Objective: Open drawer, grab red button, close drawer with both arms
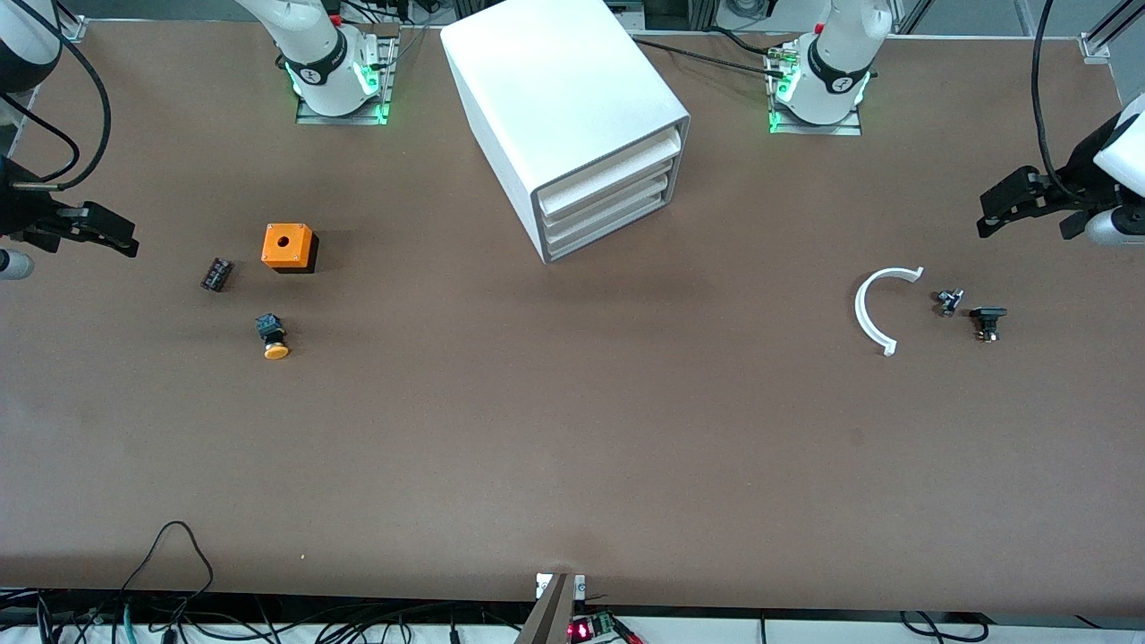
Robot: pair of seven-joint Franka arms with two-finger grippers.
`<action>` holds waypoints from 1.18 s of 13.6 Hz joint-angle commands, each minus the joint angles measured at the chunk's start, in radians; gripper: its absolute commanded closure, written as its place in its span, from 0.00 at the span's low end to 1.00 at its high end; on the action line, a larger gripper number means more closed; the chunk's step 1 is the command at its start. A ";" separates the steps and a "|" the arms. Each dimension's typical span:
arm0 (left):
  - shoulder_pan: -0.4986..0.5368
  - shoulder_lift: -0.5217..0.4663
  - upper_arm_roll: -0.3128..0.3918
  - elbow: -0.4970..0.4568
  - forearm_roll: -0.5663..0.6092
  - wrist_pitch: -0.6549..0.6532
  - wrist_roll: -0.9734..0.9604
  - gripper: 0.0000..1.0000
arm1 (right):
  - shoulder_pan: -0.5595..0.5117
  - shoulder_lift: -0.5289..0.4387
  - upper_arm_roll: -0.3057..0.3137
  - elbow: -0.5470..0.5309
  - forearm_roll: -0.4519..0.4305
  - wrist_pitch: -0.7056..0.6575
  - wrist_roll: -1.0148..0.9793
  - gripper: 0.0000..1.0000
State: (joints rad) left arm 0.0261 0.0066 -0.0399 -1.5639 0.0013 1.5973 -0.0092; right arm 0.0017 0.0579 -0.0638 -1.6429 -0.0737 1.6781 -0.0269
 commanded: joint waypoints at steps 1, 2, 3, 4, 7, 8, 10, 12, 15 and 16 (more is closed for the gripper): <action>0.008 0.010 0.000 0.030 0.022 0.001 0.024 0.00 | -0.003 -0.015 0.001 -0.015 0.015 0.005 0.010 0.00; 0.011 0.016 0.000 0.039 0.022 0.001 0.023 0.00 | -0.003 -0.015 0.001 -0.017 0.017 0.005 0.010 0.00; 0.012 0.015 -0.002 0.039 0.028 0.000 0.023 0.00 | -0.003 -0.015 0.001 -0.018 0.018 0.002 0.010 0.00; 0.011 0.015 -0.009 0.039 0.028 -0.005 0.020 0.00 | -0.003 -0.015 0.001 -0.017 0.018 -0.001 0.010 0.00; 0.011 0.015 -0.014 0.039 0.017 -0.005 0.011 0.00 | -0.003 -0.015 0.001 -0.017 0.018 -0.003 0.010 0.00; 0.011 0.015 -0.014 0.041 0.016 -0.002 0.012 0.00 | -0.003 -0.016 0.001 -0.017 0.018 -0.003 0.009 0.00; 0.003 0.015 -0.015 0.041 0.016 0.000 0.012 0.00 | -0.003 -0.017 0.001 -0.015 0.018 -0.003 0.010 0.00; -0.005 0.016 -0.020 0.041 0.012 0.001 0.014 0.00 | -0.003 -0.015 0.001 -0.015 0.018 -0.003 0.010 0.00; -0.015 0.041 -0.051 0.041 -0.030 0.003 0.012 0.00 | -0.003 -0.013 0.001 -0.014 0.018 -0.003 0.009 0.00; -0.021 0.064 -0.067 0.042 -0.029 0.003 0.017 0.00 | -0.003 -0.013 0.001 -0.014 0.018 -0.002 0.009 0.00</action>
State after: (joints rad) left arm 0.0135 0.0188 -0.0887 -1.5546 -0.0127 1.6046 -0.0090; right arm 0.0017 0.0579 -0.0638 -1.6440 -0.0734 1.6766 -0.0268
